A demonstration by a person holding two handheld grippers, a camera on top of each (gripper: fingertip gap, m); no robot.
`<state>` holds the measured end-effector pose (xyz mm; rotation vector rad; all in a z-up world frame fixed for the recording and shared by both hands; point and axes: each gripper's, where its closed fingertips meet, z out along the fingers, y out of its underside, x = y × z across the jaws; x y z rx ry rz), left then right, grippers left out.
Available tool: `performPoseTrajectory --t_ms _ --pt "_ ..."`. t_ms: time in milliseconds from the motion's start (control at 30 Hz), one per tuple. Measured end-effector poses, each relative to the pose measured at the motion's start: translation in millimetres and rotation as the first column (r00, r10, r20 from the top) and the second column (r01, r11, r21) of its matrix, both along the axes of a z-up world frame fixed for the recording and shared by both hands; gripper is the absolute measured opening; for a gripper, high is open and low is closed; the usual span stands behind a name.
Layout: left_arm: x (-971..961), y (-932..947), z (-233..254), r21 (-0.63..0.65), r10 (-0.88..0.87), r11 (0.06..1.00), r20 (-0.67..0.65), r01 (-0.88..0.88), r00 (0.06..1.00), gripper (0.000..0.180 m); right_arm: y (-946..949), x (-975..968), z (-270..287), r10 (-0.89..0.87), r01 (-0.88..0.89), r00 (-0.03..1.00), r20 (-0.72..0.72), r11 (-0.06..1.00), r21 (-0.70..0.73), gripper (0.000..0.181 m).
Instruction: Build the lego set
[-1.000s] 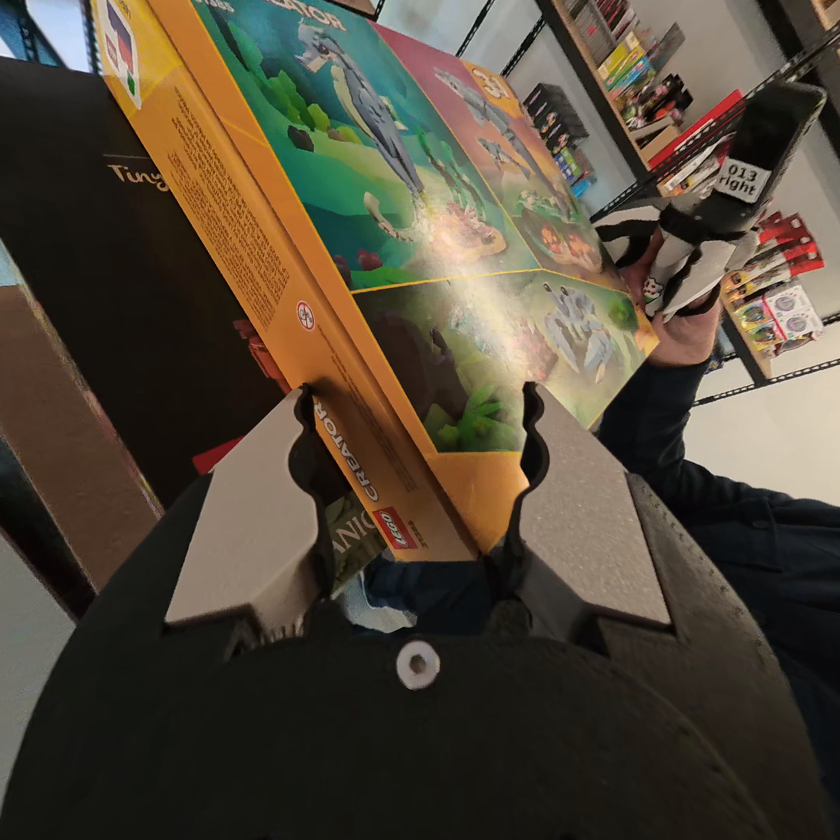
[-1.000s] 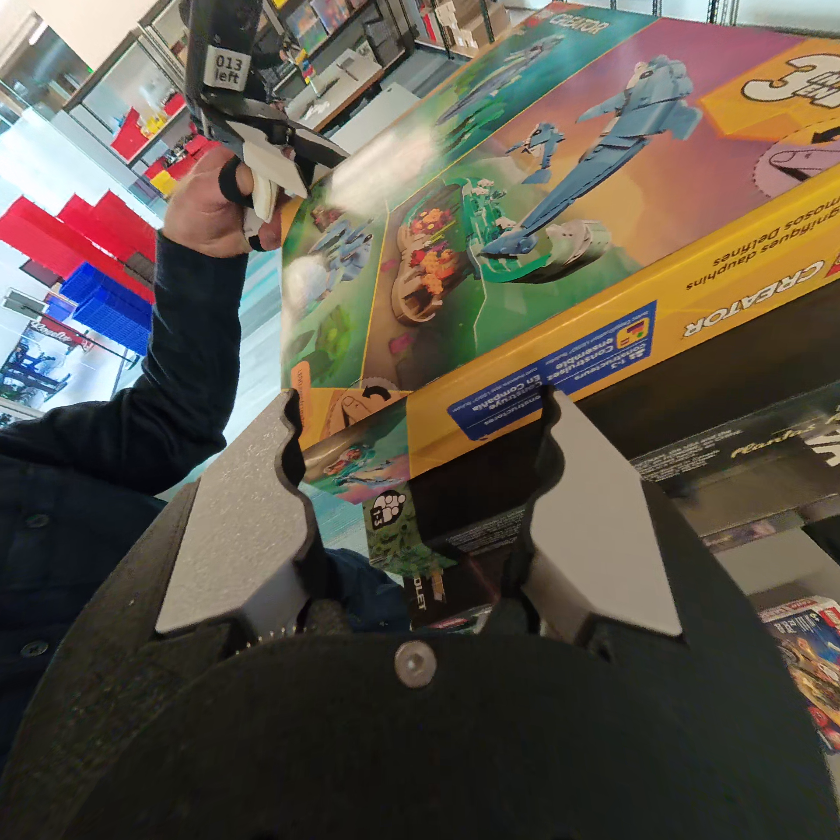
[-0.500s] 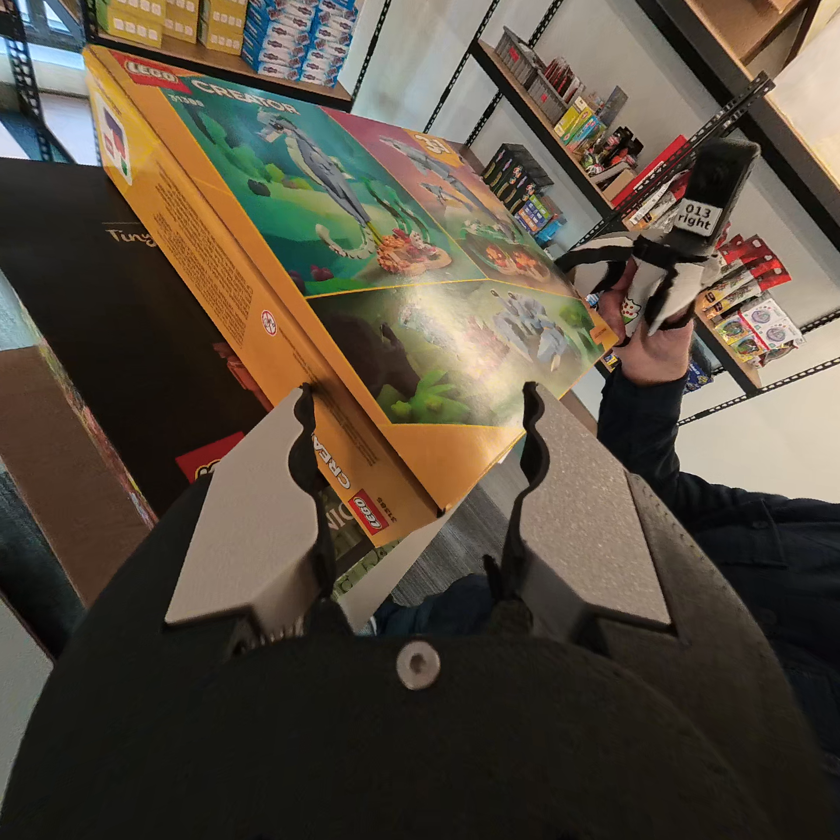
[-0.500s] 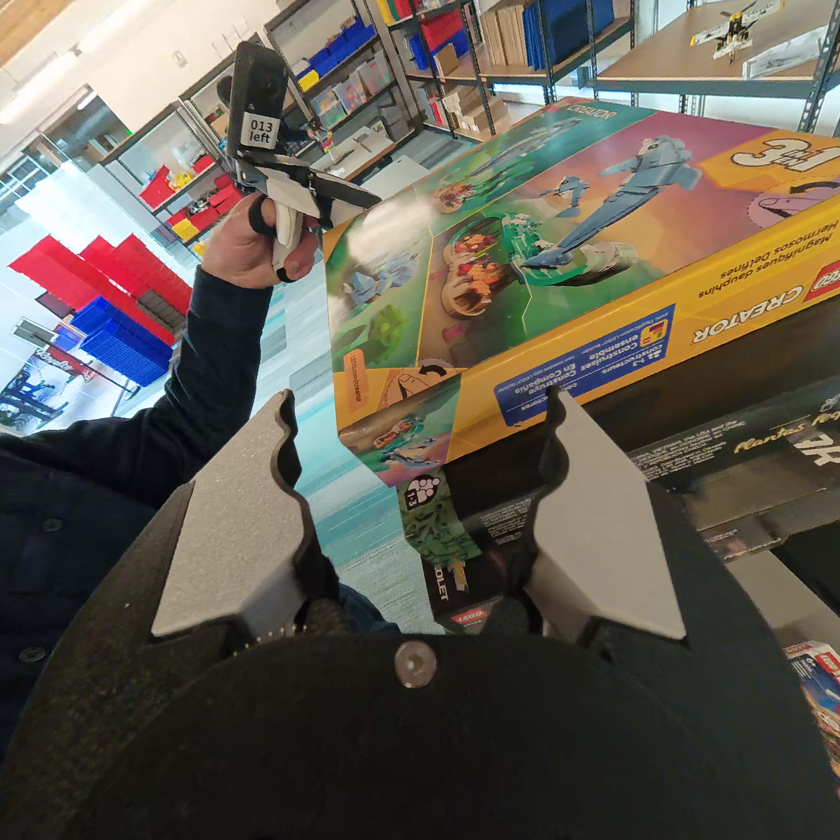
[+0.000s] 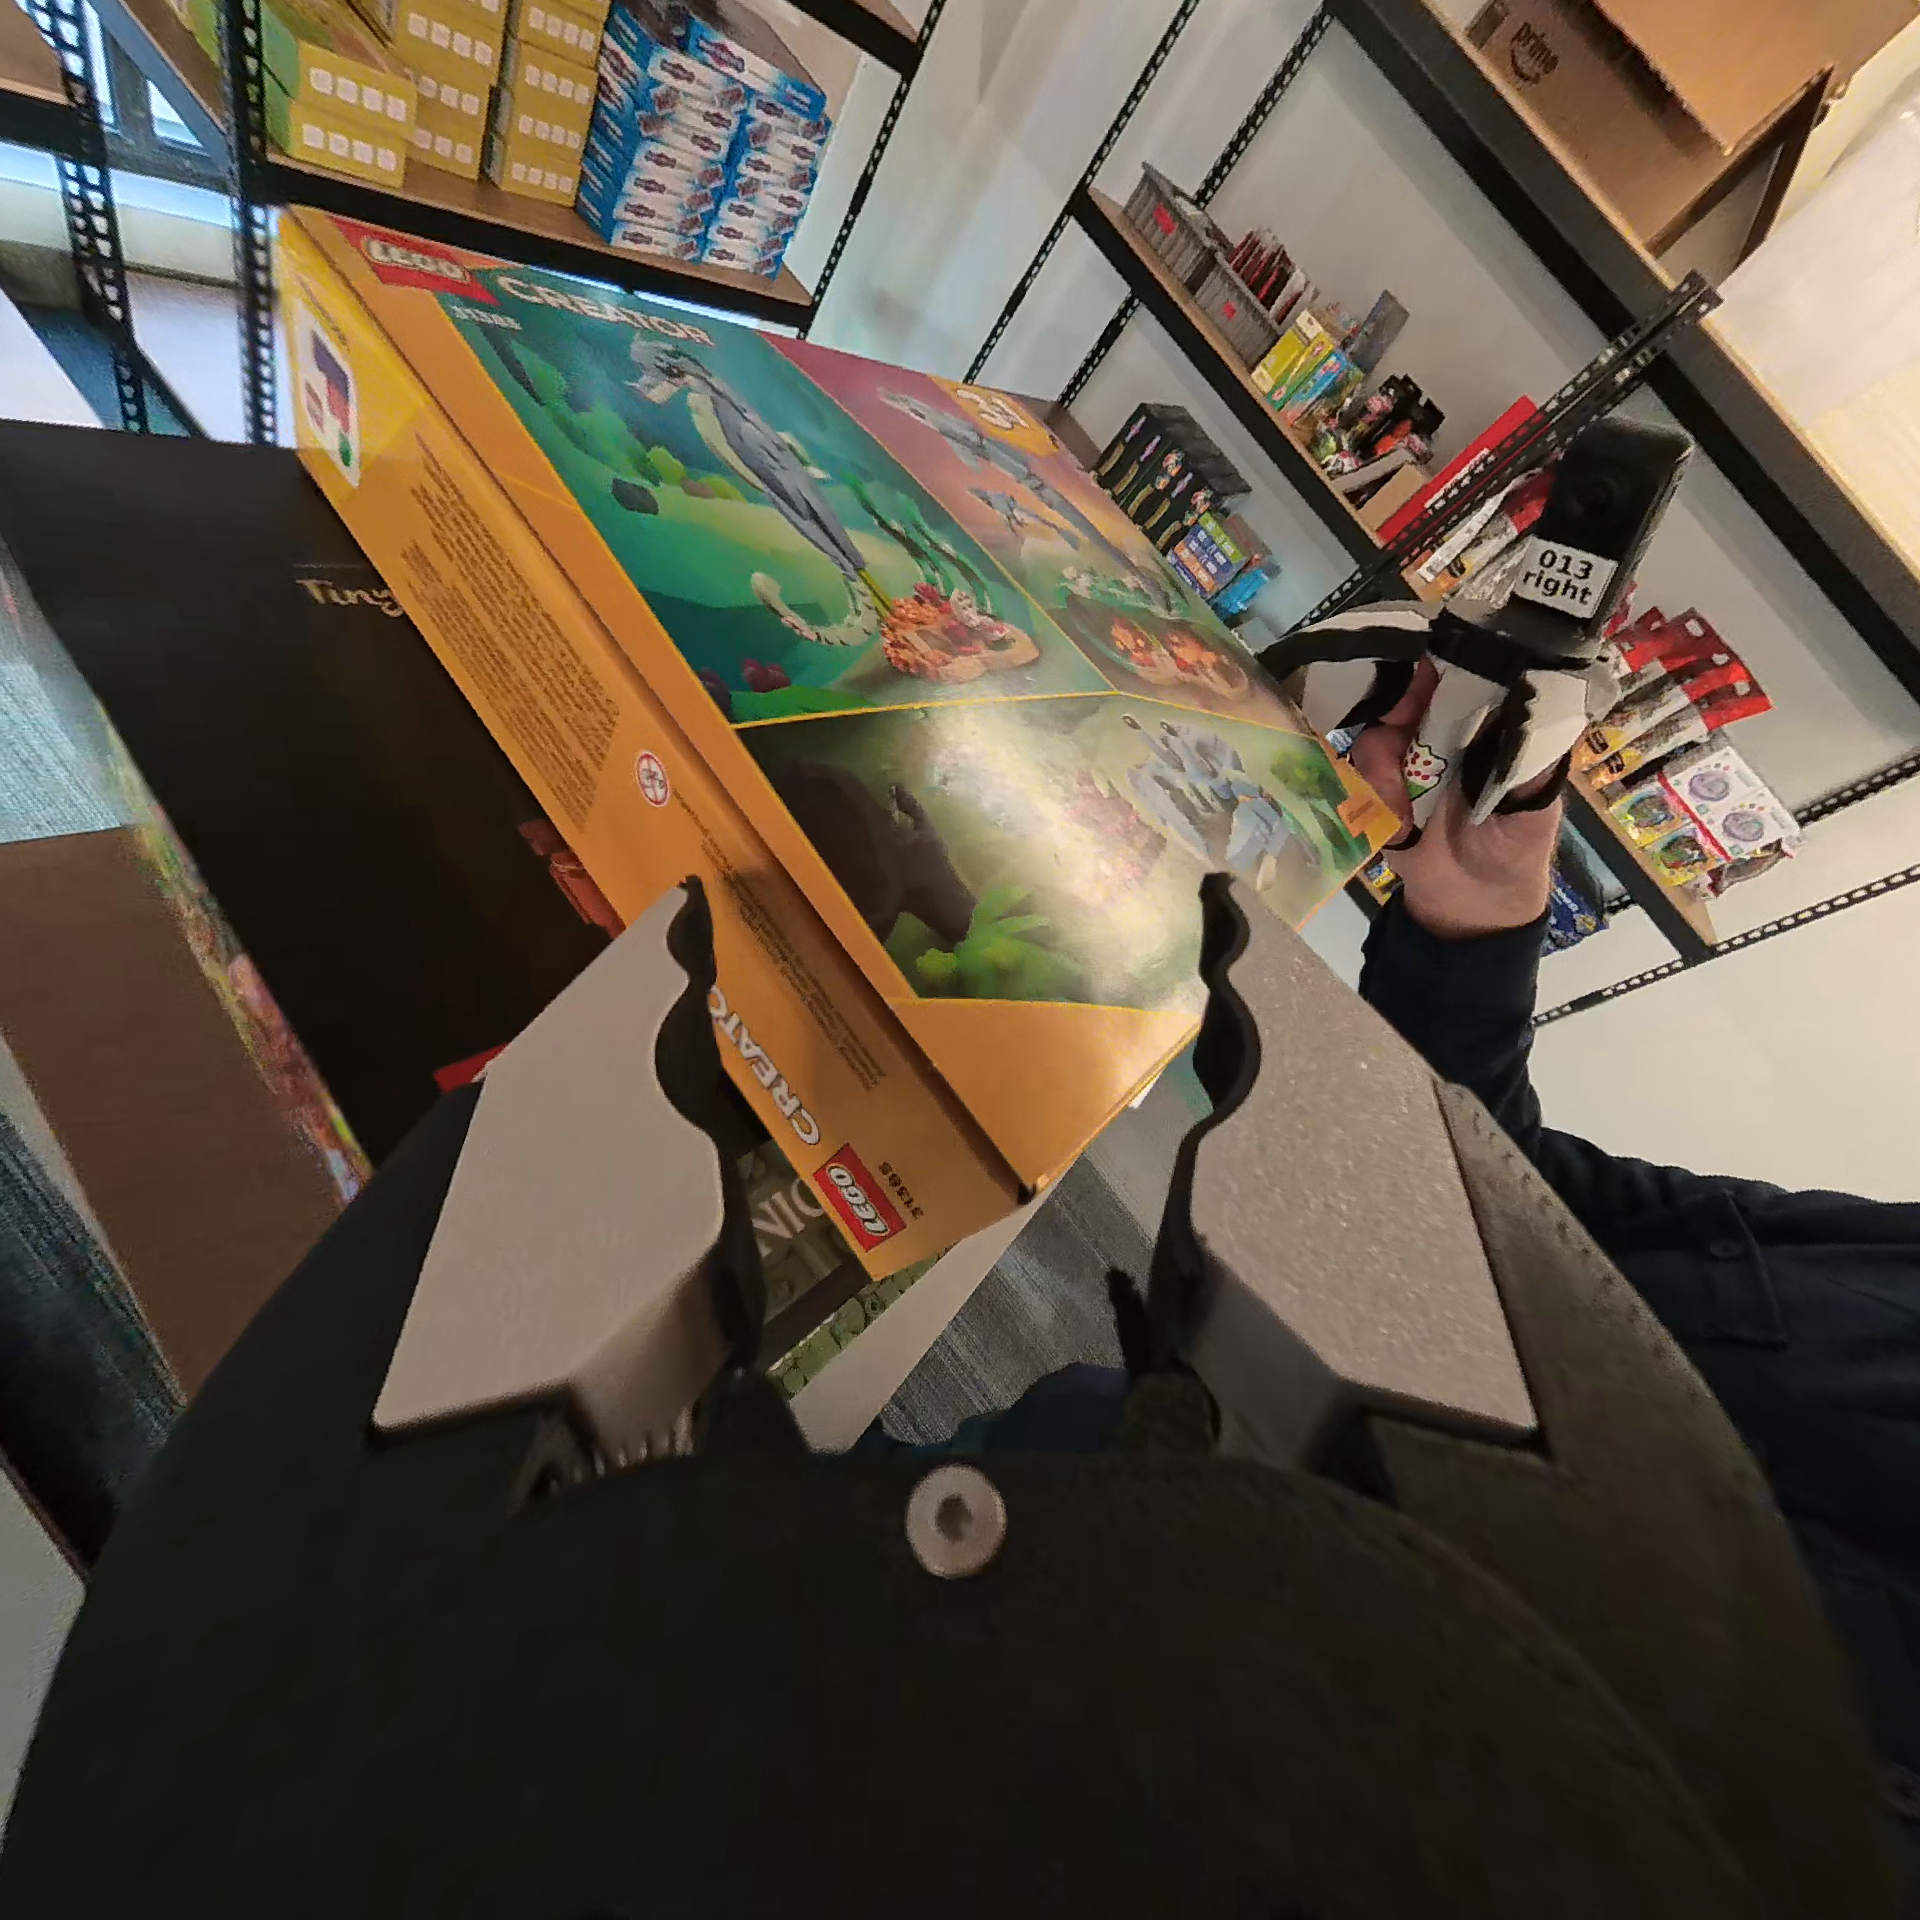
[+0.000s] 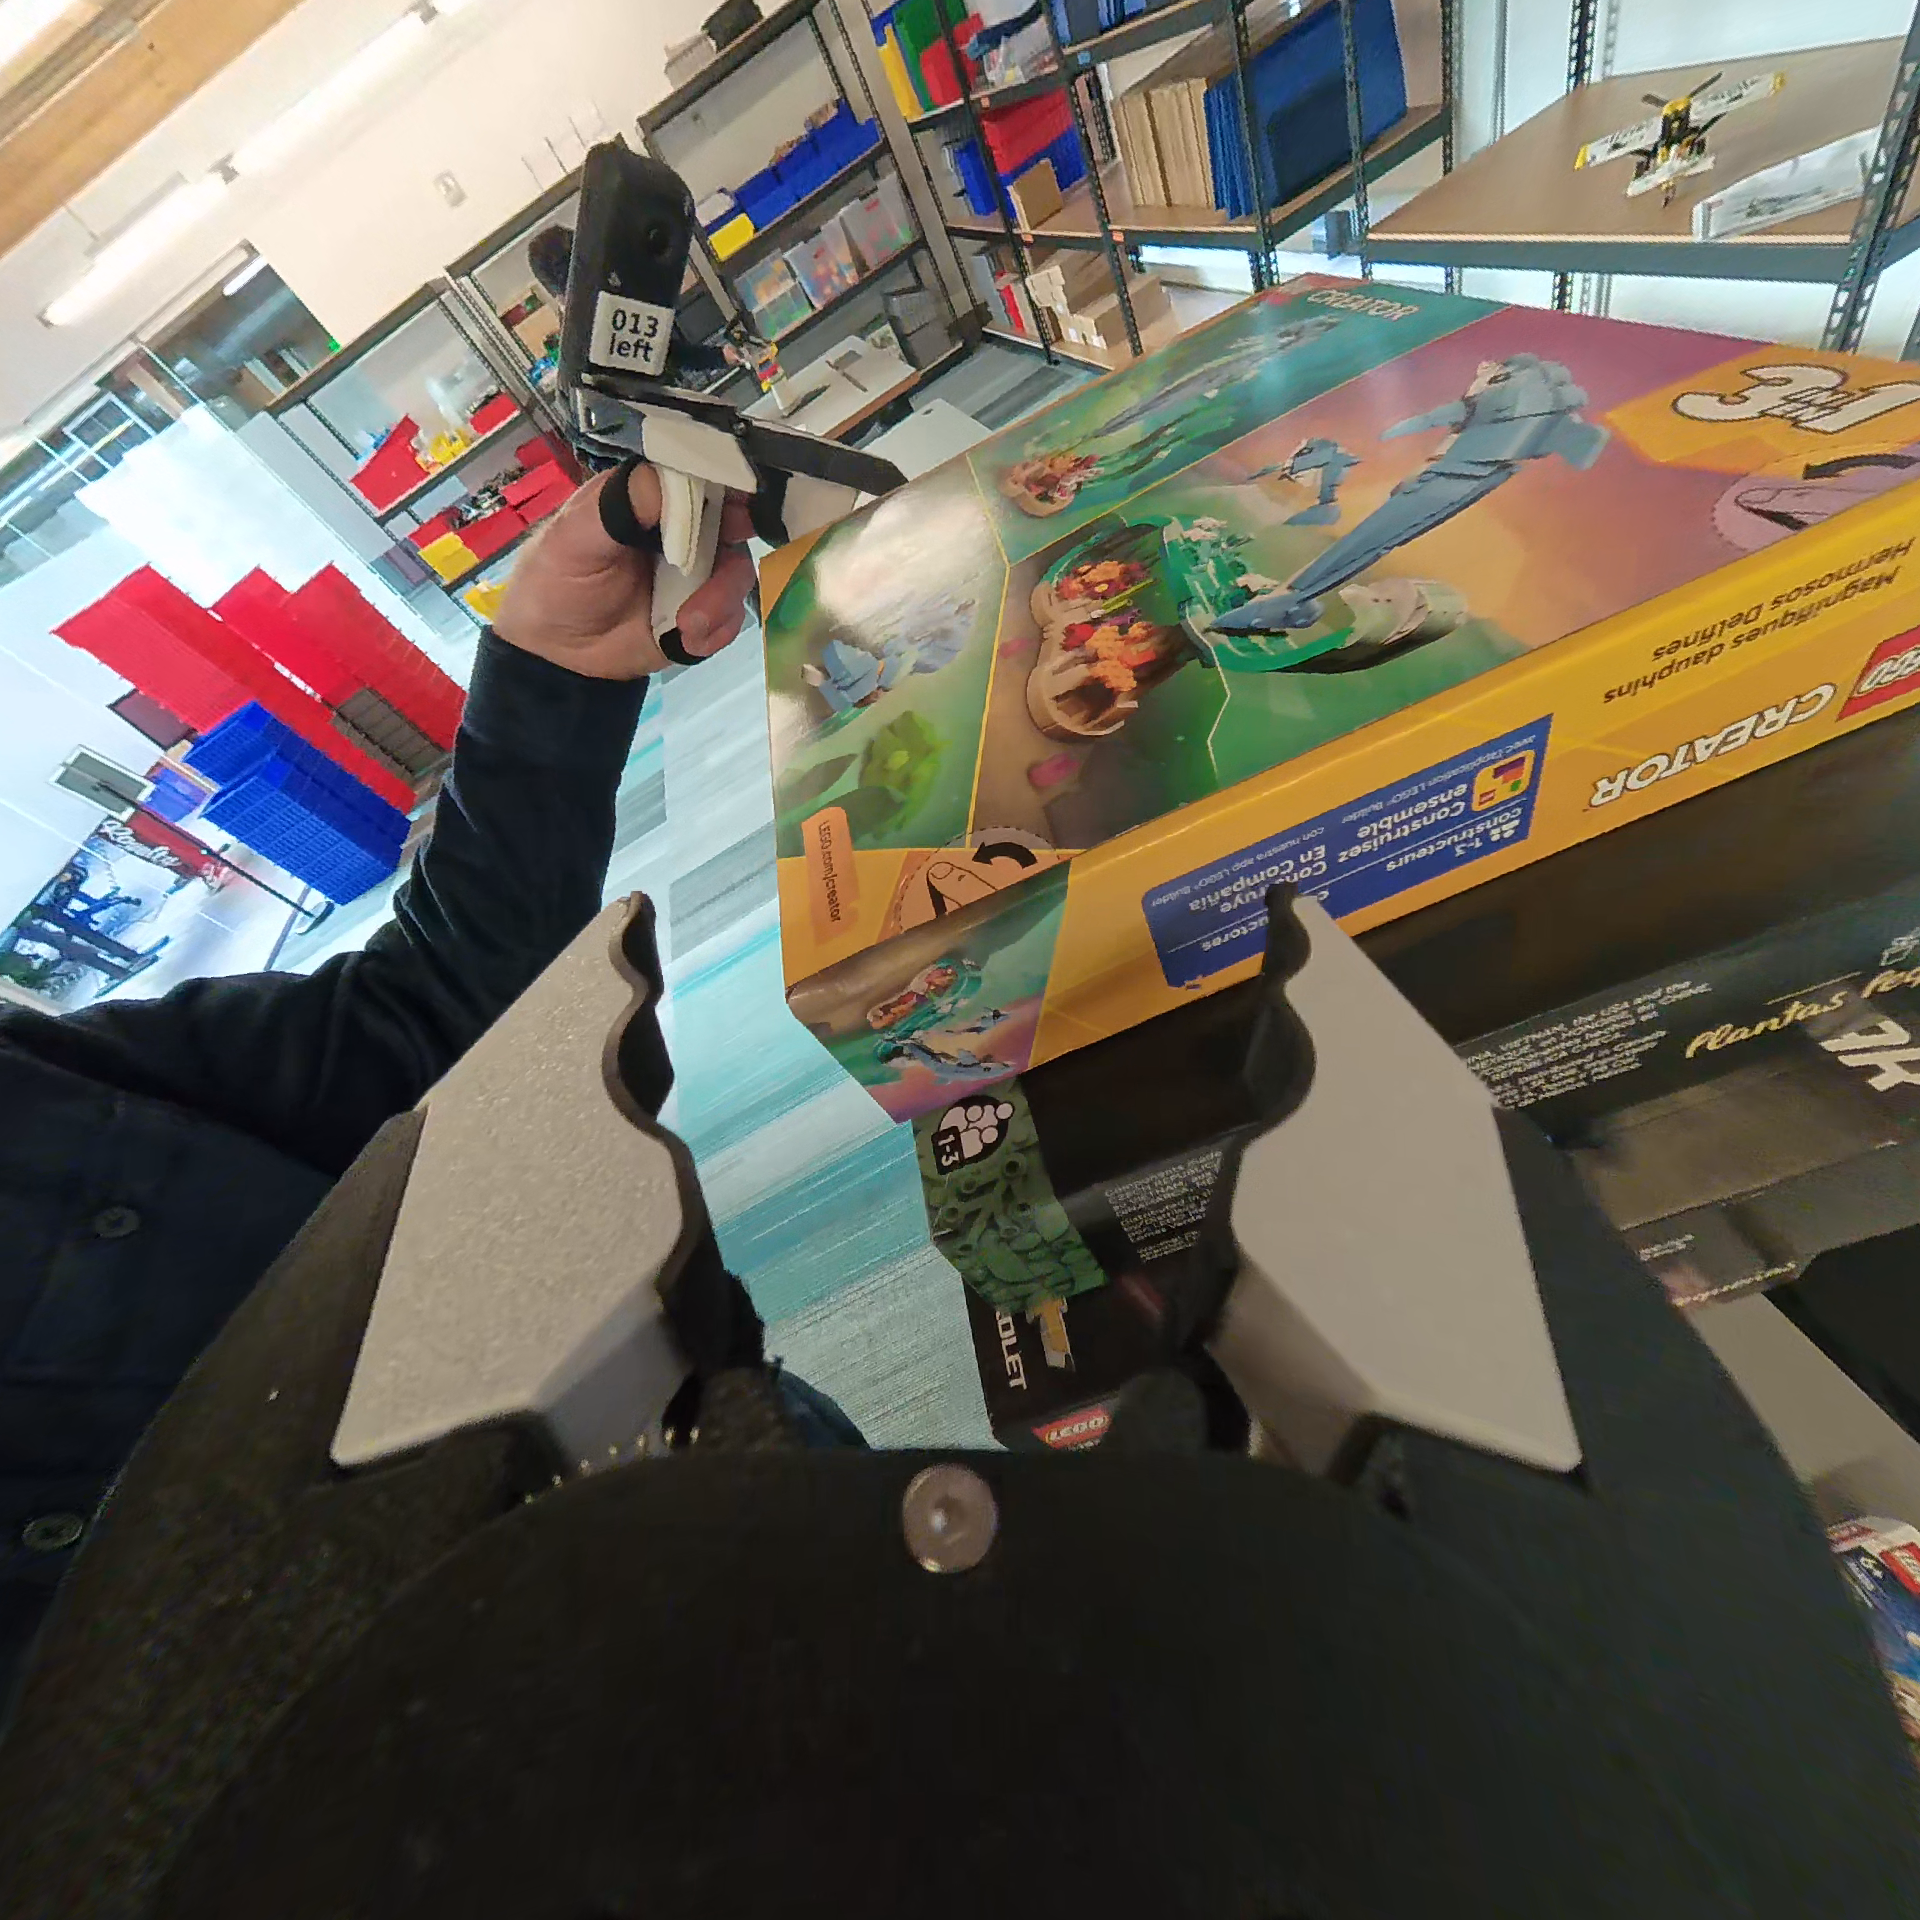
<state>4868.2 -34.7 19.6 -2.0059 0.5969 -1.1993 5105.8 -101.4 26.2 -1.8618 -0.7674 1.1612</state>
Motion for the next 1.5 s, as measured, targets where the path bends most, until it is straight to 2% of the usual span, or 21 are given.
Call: performPoseTrajectory --t_ms 533,833,867,967,1200,1333,1433,1500 --pt "-4.1 -5.4 -1.5 -0.015 -0.015 1.0 0.035 0.015 0.999 0.093 -1.6 1.9 5.5 -0.035 0.034 0.998 -0.049 0.999 -0.003 0.115" --pt "3.5 -5.5 -8.2 -0.038 -0.055 0.998 0.058 0.057 0.997 0.095 -1.8 -20.9 -8.6 -0.017 0.015 0.999 -0.04 0.999 -0.042 0.116" --pt "3.5 -5.8 -8.5 -0.039 -0.055 0.998 0.059 0.057 0.997 0.095 -0.5 -23.6 -11.8 -0.025 0.024 0.999 -0.031 0.999 -0.045 0.122" --pt "2.6 -7.0 -10.6 -0.034 -0.049 0.998 0.048 0.051 0.998 0.094 0.6 -28.4 -20.4 -0.039 0.039 0.999 0.002 0.998 -0.05 0.122" --pt "3.2 -21.0 -12.8 0.022 -0.022 1.0 -0.011 0.022 1.0 0.089 -11.3 -30.8 -27.5 -0.084 0.083 0.991 0.106 0.996 0.015 0.115" --pt "2.5 -35.7 -13.2 0.044 -0.041 0.998 -0.017 0.042 0.999 0.092 -26.2 -28.6 -25.7 -0.062 0.062 0.994 0.087 0.998 0.008 0.108" --pt "-0.6 -42.4 -12.2 0.036 -0.056 0.998 0.023 0.055 0.998 0.082 -32.9 -24.3 -24.4 -0.053 0.053 0.997 0.047 0.999 -0.006 0.104" --pt "0.7 -45.1 -10.8 0.029 -0.06 0.998 0.066 0.058 0.996 0.085 -36.0 -22.2 -23.2 -0.044 0.044 0.999 0.011 0.999 -0.013 0.105"
